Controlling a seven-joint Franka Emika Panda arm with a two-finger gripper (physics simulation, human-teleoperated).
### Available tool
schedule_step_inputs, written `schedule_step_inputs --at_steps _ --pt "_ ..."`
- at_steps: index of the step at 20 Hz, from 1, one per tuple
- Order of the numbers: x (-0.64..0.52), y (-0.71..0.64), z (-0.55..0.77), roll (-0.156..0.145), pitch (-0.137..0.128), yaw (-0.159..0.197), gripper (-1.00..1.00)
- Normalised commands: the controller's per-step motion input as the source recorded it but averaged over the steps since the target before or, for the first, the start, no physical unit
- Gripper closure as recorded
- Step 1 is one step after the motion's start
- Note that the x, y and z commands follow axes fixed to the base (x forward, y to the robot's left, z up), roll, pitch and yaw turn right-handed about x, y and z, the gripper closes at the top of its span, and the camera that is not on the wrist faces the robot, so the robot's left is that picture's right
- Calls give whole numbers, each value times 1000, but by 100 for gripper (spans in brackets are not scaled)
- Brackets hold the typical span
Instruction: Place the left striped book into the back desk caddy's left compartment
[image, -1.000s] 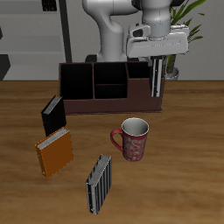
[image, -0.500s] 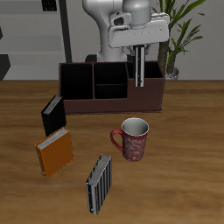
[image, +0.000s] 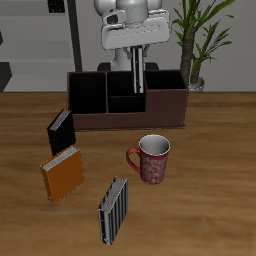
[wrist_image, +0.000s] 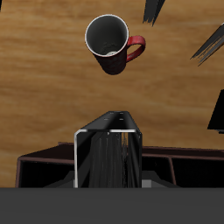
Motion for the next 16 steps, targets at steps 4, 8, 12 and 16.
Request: schedule_step_inputs --at_steps 4,8,12,16 --pt "-213 -566 74 -60 -23 6 100" --pt "-241 -452 143 -51 -32 -6 100" --pt "-244 -388 86 -41 -21 -22 100" --pt "-248 -260 -40 -48 -12 -3 100"
